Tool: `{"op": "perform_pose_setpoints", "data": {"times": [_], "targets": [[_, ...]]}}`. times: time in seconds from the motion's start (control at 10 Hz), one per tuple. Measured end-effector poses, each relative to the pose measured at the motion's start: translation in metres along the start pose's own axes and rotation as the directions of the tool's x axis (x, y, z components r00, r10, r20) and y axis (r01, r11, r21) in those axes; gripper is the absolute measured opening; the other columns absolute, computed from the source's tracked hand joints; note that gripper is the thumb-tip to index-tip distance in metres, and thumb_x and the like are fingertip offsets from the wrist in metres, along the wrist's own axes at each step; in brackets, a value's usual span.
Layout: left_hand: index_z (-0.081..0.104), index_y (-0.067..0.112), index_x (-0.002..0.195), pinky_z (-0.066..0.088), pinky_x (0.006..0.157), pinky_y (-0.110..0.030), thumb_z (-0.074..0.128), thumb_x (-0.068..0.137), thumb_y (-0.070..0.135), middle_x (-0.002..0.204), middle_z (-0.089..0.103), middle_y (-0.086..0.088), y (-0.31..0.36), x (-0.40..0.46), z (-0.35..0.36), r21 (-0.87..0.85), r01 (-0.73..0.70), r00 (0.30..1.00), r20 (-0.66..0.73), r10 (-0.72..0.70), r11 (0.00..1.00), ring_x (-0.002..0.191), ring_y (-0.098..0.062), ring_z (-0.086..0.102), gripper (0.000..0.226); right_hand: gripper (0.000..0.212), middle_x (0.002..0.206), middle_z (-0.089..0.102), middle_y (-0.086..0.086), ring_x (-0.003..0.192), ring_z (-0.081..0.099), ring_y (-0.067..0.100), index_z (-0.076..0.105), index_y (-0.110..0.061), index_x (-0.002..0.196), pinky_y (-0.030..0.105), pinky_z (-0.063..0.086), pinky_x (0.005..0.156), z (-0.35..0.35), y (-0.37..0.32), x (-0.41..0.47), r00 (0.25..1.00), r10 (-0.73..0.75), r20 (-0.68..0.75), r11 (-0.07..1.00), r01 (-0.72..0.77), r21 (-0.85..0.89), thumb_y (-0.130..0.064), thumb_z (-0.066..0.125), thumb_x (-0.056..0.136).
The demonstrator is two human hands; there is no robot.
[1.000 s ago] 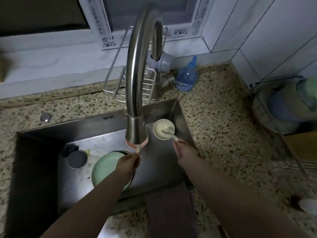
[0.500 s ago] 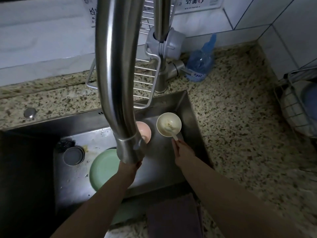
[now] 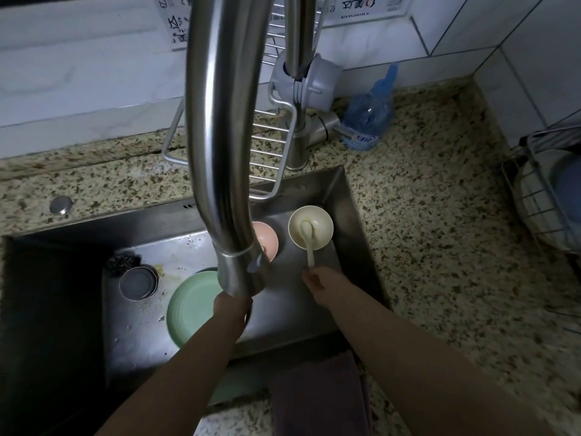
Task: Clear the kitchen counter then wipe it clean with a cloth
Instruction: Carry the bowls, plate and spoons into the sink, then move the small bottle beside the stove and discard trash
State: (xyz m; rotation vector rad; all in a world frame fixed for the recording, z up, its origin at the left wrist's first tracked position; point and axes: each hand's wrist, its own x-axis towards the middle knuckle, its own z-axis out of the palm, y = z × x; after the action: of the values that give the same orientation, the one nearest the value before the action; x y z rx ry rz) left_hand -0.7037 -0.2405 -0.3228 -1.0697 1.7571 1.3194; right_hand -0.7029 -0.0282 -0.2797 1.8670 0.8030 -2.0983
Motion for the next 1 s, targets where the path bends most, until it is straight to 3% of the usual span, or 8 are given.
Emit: {"op": "perform_pose_setpoints", "data": {"times": [0.1,0.2,0.4,0.5,0.6,0.7,0.8,1.0], "targets": [[0.066,0.006,0.113,0.053,0.095,-0.051,0.065,0.068,0.032,0.115,0.068,-0.019,0.001,0.002,-0.001,0.054,-0.066,0.997,-0.024,0.067,0.996,0.108,-0.038,0.065,0.052,0.009,0.119,0.051,0.023,0.080,0.054,0.023,0.060,0.008,0.094,0.024,0.056,0.044,0.000,-0.001,-0.010,1.000,-0.015,0.021,1.000,0.015,-0.001,0.010,0.052,0.092],[0.065,0.001,0.113,0.050,0.099,-0.051,0.067,0.085,0.021,0.118,0.066,-0.024,0.023,-0.040,-0.002,0.038,-0.144,0.990,0.016,0.143,0.989,0.112,-0.042,0.062,0.035,0.010,0.110,0.052,0.022,0.079,0.053,0.022,0.058,0.005,0.086,0.027,0.057,0.074,-0.002,-0.004,-0.026,0.997,-0.054,0.048,0.998,0.055,-0.019,0.010,0.051,0.092],[0.067,0.002,0.113,0.052,0.093,-0.044,0.072,0.083,0.010,0.094,0.068,-0.018,0.046,-0.089,-0.020,-0.098,-0.201,0.968,0.132,0.212,0.975,0.088,-0.031,0.064,0.032,0.009,0.059,0.057,0.011,0.057,0.058,0.013,0.061,-0.002,0.083,0.025,0.056,0.060,-0.003,-0.009,-0.068,0.991,-0.131,0.023,0.979,0.133,-0.156,0.003,0.057,0.089],[0.069,0.008,0.103,0.047,0.071,-0.034,0.068,0.088,0.007,0.085,0.066,-0.014,0.060,-0.122,-0.025,-0.038,-0.280,0.901,0.335,0.276,0.959,0.078,-0.026,0.060,0.015,0.021,0.039,0.047,-0.001,0.030,0.047,0.004,0.059,-0.012,0.080,0.021,0.051,0.058,-0.008,-0.012,-0.099,0.977,-0.197,0.082,0.957,0.210,-0.200,0.005,0.049,0.090],[0.073,0.014,0.099,0.041,0.059,-0.027,0.065,0.090,0.007,0.075,0.062,-0.009,0.068,-0.149,-0.029,0.073,-0.408,0.812,0.485,0.325,0.910,0.066,-0.019,0.053,0.014,0.029,0.051,0.053,0.001,0.028,0.044,0.003,0.055,-0.015,0.077,0.021,0.045,0.059,-0.021,-0.008,-0.140,0.946,-0.301,0.123,0.933,0.319,-0.170,0.009,0.044,0.091],[0.073,0.018,0.102,0.038,0.050,-0.020,0.064,0.092,0.014,0.067,0.066,0.000,0.072,-0.174,-0.030,0.179,-0.502,0.760,0.558,0.333,0.846,0.053,-0.009,0.054,0.014,0.024,0.049,0.057,0.002,0.029,0.047,0.002,0.058,-0.015,0.085,0.028,0.050,0.077,-0.043,0.000,-0.176,0.935,-0.346,0.080,0.937,0.349,-0.017,0.005,0.049,0.095],[0.070,0.014,0.104,0.039,0.042,-0.013,0.064,0.093,0.016,0.074,0.067,0.001,0.076,-0.205,-0.032,0.200,-0.576,0.681,0.655,0.329,0.793,0.047,0.000,0.057,0.013,0.024,0.071,0.060,-0.003,0.058,0.058,0.003,0.055,-0.020,0.090,0.020,0.051,0.071,-0.066,0.016,-0.202,0.902,-0.424,0.082,0.905,0.420,0.070,0.003,0.050,0.096],[0.070,0.017,0.097,0.035,0.050,-0.017,0.065,0.092,0.027,0.078,0.066,0.004,0.067,-0.255,-0.034,0.208,-0.746,0.492,0.813,0.312,0.633,0.057,-0.001,0.057,0.013,0.022,0.089,0.064,0.009,0.079,0.058,0.012,0.062,-0.016,0.085,0.021,0.048,0.065,-0.103,0.058,-0.241,0.849,-0.518,-0.102,0.838,0.528,0.140,0.006,0.060,0.090]]}}
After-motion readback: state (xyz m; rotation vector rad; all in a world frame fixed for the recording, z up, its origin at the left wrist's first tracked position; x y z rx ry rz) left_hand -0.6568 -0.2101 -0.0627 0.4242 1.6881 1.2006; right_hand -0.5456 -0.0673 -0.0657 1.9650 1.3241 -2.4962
